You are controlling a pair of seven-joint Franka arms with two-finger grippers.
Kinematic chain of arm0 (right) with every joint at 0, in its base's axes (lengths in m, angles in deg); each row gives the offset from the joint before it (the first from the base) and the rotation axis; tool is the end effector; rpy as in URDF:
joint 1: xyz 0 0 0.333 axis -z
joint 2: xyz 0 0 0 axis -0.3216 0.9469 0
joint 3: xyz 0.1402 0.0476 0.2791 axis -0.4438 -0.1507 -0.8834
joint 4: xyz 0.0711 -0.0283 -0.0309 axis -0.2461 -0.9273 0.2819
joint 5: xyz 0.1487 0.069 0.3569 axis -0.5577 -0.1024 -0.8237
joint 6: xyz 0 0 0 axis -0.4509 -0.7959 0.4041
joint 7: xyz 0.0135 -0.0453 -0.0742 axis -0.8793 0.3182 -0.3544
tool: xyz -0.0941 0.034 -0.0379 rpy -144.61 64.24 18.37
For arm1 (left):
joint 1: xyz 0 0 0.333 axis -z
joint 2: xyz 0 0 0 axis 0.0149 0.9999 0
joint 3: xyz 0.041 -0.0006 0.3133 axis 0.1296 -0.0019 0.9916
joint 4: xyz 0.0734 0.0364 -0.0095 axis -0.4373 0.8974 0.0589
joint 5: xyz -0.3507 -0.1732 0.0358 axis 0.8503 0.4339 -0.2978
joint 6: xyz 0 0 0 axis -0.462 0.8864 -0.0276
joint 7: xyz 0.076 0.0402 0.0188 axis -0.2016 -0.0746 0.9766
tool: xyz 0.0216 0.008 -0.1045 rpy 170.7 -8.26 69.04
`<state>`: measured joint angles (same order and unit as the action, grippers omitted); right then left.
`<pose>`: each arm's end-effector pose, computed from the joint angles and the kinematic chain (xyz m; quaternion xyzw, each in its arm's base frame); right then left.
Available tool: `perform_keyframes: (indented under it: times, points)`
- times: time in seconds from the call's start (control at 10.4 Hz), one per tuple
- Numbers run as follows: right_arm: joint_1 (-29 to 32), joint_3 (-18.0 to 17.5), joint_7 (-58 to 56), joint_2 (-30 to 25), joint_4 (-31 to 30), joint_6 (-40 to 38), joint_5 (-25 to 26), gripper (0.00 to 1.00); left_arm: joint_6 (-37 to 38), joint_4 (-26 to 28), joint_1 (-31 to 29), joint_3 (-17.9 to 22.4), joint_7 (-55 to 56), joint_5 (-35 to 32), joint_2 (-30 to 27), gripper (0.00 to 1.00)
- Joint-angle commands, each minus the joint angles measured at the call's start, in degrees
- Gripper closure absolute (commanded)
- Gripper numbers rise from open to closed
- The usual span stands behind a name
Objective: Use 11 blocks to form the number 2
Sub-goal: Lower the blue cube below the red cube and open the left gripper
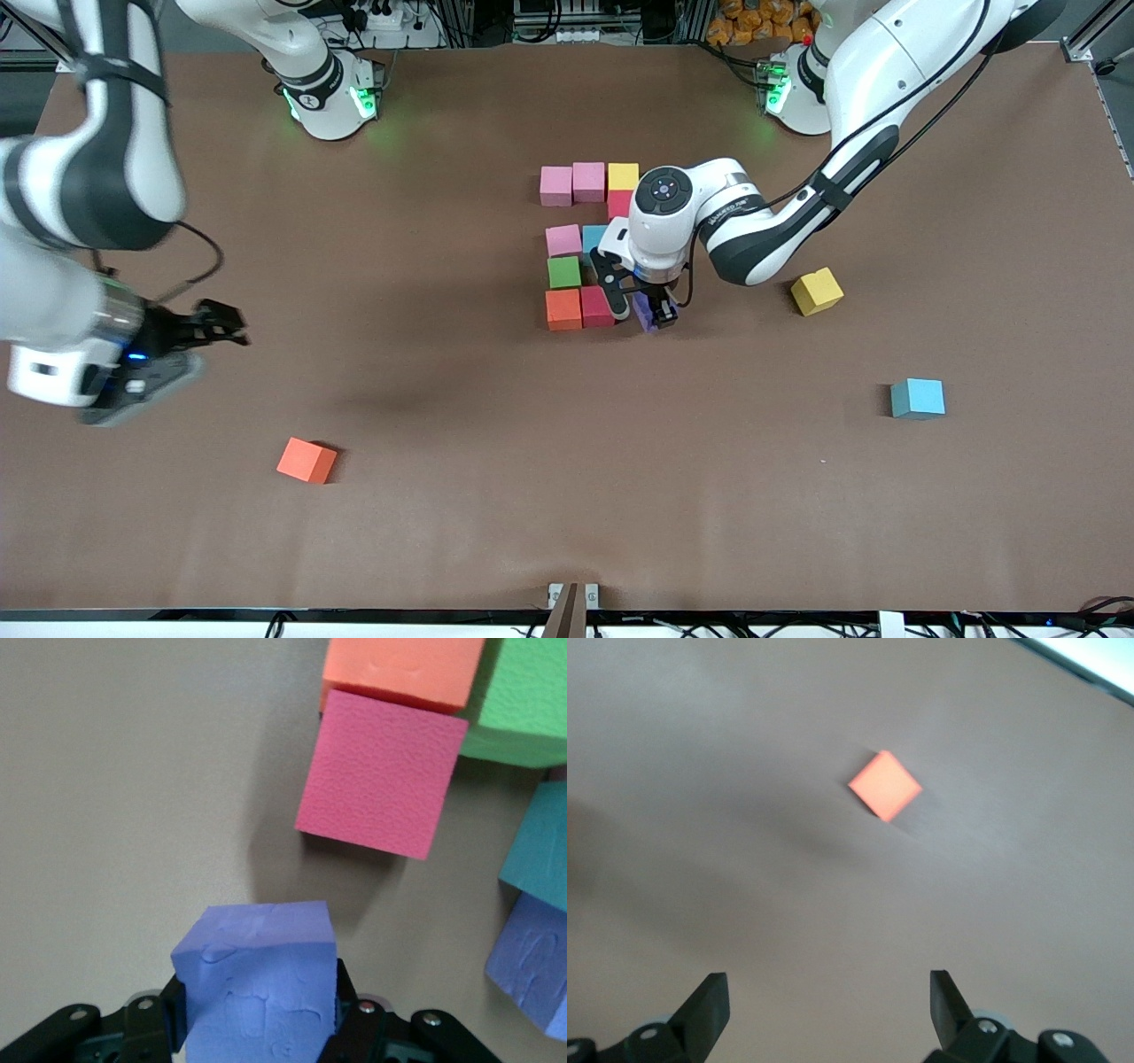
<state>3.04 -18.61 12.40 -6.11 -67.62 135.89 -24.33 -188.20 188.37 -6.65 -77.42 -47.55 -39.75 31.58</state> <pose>0.6655 0.0216 0.5269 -0.9732 -0.2290 0.0109 0.0202 0.4775 -0.3969 0.2428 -0.7921 0.6089 -0.0090 0.0427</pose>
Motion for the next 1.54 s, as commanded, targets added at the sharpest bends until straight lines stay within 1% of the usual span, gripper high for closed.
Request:
perform_keyframes:
  times: [0.0,0.1,0.19,0.29,0.38,0.58,0.67,0.77,0.96,1.15,1.25,1.44]
  points:
    - [2.2,0.3,5.7,-0.9,4.3,-4.2,1.1,0.0,-0.8,-0.2,0.9,0.0,-2.8,-1.1,0.9,0.65]
    - [2.7,0.3,10.6,-0.9,5.7,-6.1,1.0,0.0,-1.0,-0.1,1.0,0.0,-3.3,-1.3,2.5,0.66]
    - [2.5,-0.1,17.0,-1.4,5.8,-6.5,1.0,0.0,-1.8,-0.2,2.1,0.1,-3.9,-1.6,3.0,0.66]
    - [2.4,-0.3,21.7,-1.6,5.8,-7.7,0.9,0.0,-3.5,-0.3,3.3,0.5,-4.4,-3.4,3.5,0.67]
    - [2.5,-1.4,24.0,-2.4,5.8,-9.2,1.0,0.0,-4.4,-0.4,4.5,1.6,-4.3,-5.0,4.2,0.68]
    - [4.1,-3.4,23.6,-3.1,5.8,-11.7,1.9,0.0,-4.9,-0.4,5.6,2.5,-4.5,-5.8,4.4,0.68]
    - [5.4,-5.8,23.7,-3.1,5.8,-11.9,3.3,0.0,-4.9,-0.5,5.6,2.7,-4.5,-5.9,4.5,0.68]
    - [6.0,-6.8,23.6,-3.1,5.8,-11.9,4.7,0.0,-4.9,-0.5,5.6,2.8,-4.5,-5.9,4.5,0.68]
    - [6.1,-6.8,23.5,-3.1,5.8,-11.9,4.8,0.0,-4.9,-0.5,5.6,2.8,-4.5,-7.0,4.6,0.68]
    - [7.4,-7.6,23.5,-2.9,5.7,-11.9,4.9,0.0,-4.9,-0.7,6.0,2.8,-4.5,-7.4,4.7,0.69]
    - [7.6,-7.7,23.5,-2.9,5.4,-11.9,5.7,0.0,-5.0,-0.8,6.2,2.8,-4.5,-7.4,4.7,0.69]
    - [6.1,-7.6,24.5,-2.9,5.4,-11.8,6.3,0.0,-5.1,-1.0,7.3,3.6,-4.5,-7.5,5.0,0.68]
